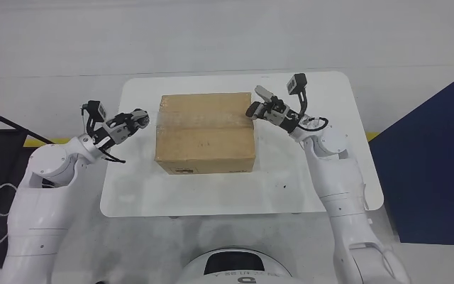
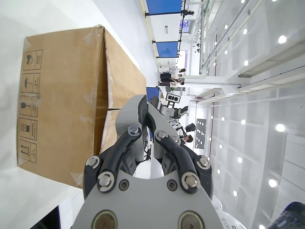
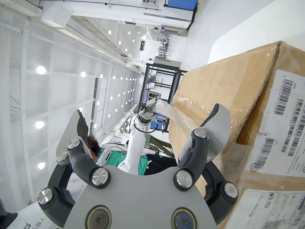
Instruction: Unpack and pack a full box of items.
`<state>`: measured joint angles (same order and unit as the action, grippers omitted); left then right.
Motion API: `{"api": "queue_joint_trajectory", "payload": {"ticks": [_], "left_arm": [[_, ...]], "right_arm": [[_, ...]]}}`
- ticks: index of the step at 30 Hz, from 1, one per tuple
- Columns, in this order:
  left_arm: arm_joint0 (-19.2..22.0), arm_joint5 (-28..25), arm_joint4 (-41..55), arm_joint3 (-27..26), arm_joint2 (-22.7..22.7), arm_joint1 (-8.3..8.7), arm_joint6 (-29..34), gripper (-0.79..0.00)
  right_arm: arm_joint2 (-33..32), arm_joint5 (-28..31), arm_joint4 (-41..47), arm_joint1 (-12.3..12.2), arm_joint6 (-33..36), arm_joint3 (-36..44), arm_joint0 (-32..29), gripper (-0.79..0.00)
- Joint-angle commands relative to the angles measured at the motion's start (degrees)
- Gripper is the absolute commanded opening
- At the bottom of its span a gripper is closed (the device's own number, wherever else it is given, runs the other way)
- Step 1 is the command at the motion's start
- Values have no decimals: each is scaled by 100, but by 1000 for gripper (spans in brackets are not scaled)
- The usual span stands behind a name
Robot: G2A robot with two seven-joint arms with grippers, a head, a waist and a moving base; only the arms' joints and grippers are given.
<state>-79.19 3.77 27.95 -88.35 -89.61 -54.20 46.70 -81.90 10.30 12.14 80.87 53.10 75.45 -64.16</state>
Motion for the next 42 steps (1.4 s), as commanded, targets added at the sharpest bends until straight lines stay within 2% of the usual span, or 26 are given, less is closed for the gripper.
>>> {"api": "queue_joint_trajectory", "payload": {"ticks": [1,12,19,32,42], "left_arm": [[35,14,8,33,33,-7,-6,-785],[166,-14,-11,357,150,-33,-26,-785],[179,-50,18,423,233,-59,-95,-785],[243,-191,137,713,349,-111,-176,-785],[311,-281,172,904,344,-131,-189,-785]], "right_arm": [[9,-59,-62,-27,94,-15,29,0],[116,-78,-148,-130,360,-58,167,0],[373,-355,-446,-183,632,-191,402,0],[772,-531,-510,-210,577,-399,761,0],[752,-429,-320,-274,532,-392,779,0]]}}
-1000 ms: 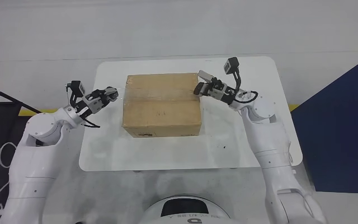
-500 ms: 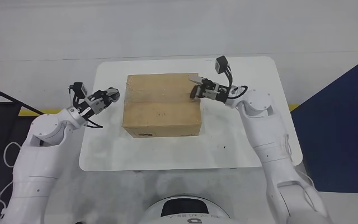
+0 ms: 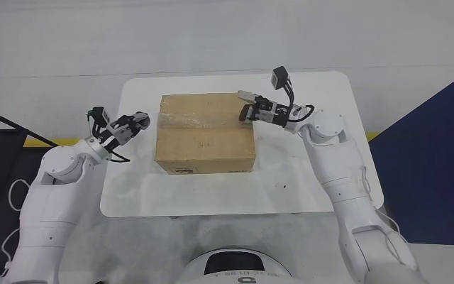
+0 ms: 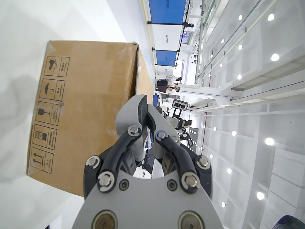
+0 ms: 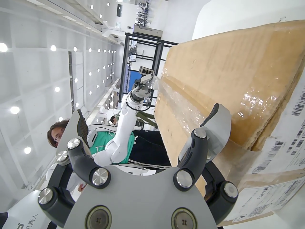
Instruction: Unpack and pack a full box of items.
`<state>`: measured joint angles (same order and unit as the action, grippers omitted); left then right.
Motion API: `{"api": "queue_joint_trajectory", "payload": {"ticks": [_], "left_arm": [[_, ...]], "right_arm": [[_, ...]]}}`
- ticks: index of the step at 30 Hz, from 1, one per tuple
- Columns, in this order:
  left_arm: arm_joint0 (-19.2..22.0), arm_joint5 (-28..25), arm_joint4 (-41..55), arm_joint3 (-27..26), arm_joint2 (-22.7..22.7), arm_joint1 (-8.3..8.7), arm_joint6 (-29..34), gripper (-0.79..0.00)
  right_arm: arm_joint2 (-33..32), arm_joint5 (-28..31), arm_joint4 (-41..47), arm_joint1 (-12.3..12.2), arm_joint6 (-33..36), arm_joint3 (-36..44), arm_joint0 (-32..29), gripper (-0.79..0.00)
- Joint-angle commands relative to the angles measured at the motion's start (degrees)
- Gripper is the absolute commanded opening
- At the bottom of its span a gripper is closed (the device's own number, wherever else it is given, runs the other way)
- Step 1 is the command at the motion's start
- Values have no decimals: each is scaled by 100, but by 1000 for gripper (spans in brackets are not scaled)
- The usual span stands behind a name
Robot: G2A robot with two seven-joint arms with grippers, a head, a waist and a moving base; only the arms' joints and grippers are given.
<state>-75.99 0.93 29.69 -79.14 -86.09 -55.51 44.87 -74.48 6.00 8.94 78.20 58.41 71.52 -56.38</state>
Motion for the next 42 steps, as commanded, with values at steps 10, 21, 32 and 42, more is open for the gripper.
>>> {"api": "queue_joint_trajectory", "payload": {"ticks": [10,21,32,42], "left_arm": [[36,51,-113,62,109,-30,-88,-785],[75,165,-524,160,234,-55,-462,-785],[186,163,-791,303,375,-79,-429,-785],[155,-16,-962,58,347,-84,-485,-785]], "right_arm": [[-59,203,208,-92,195,18,-56,0],[-75,244,264,-160,311,51,-105,0],[73,-63,-85,-183,127,249,-183,0],[386,-774,-515,-209,-244,685,-157,0]]}}
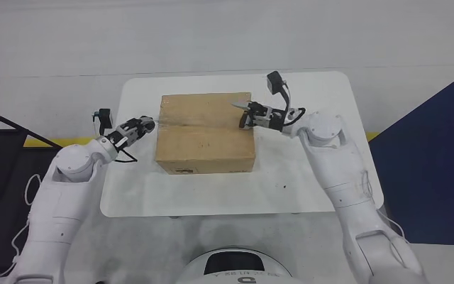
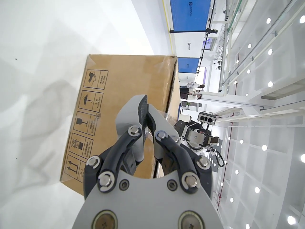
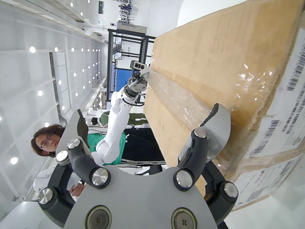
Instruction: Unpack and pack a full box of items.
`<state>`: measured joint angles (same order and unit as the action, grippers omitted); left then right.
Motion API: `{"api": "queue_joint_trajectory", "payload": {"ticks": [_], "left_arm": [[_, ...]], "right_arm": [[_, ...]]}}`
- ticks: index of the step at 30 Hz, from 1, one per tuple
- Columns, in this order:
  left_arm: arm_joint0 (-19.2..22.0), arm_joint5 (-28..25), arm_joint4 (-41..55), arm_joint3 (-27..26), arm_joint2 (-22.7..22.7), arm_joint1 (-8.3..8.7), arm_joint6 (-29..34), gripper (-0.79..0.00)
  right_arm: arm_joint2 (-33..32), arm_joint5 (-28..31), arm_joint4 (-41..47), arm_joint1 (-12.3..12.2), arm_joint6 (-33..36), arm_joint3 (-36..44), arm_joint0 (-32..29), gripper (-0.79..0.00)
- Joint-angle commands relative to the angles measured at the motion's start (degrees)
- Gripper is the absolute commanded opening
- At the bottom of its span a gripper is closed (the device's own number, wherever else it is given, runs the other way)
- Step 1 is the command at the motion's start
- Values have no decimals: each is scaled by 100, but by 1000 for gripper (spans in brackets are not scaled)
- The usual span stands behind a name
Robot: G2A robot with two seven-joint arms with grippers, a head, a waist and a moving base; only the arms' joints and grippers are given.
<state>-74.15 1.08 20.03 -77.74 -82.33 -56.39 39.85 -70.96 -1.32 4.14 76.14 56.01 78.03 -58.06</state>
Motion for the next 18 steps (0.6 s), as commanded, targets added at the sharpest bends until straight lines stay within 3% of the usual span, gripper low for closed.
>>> {"api": "queue_joint_trajectory", "payload": {"ticks": [1,4,5,6,7,8,18], "left_arm": [[-57,-46,-6,-145,-60,9,19,-785],[-151,-11,-16,-303,-151,24,34,-785],[-173,1,-1,-318,-188,28,35,-739],[-193,6,15,-317,-218,30,35,-539],[-207,3,57,-300,-244,30,44,-123],[-217,-1,78,-269,-266,31,48,0],[-294,-227,259,29,-452,32,88,0]], "right_arm": [[60,-71,-57,-6,-8,56,18,0],[121,-126,-82,-13,-30,84,44,0],[145,-148,-89,-14,-39,88,57,0],[171,-172,-99,-15,-51,90,71,0],[204,-205,-110,-15,-58,97,86,0],[238,-230,-121,-14,-63,102,101,0],[564,-463,-186,7,-198,114,285,0]]}}
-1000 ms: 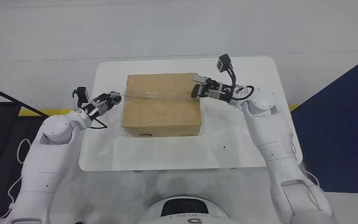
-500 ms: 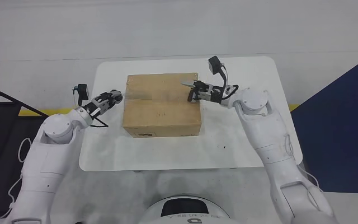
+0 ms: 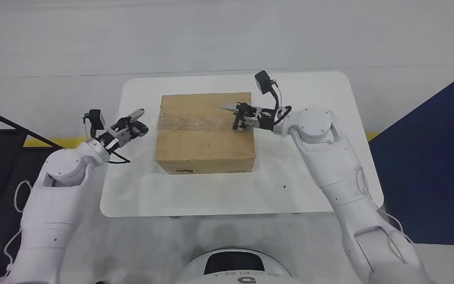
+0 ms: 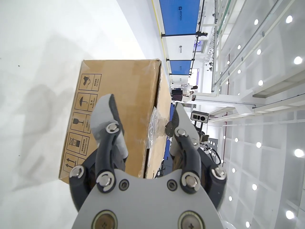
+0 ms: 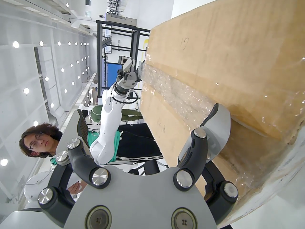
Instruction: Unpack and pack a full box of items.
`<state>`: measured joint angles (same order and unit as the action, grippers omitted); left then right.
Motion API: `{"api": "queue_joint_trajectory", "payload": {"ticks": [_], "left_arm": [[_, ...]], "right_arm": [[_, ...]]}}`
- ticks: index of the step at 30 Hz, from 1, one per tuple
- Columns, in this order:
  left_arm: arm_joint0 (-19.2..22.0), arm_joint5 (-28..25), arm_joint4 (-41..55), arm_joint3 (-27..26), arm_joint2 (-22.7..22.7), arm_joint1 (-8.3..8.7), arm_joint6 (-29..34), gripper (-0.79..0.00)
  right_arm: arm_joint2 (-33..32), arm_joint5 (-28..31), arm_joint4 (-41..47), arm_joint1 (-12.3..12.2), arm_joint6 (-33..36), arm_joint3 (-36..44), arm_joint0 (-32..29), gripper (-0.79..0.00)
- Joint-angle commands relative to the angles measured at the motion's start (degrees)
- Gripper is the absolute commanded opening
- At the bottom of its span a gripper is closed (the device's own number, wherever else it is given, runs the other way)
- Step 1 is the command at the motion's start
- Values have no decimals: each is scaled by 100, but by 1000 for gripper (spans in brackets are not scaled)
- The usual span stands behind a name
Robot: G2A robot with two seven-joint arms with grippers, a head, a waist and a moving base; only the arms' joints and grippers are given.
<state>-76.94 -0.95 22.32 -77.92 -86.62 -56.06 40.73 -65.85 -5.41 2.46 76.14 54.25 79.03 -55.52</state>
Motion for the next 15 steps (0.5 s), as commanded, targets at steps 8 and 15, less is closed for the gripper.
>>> {"api": "queue_joint_trajectory", "payload": {"ticks": [8,15], "left_arm": [[53,-256,270,601,-19,-34,104,0],[162,-494,572,761,37,-78,318,0]], "right_arm": [[560,-413,-93,97,-145,-42,368,0],[1035,-667,3,239,-400,-256,724,0]]}}
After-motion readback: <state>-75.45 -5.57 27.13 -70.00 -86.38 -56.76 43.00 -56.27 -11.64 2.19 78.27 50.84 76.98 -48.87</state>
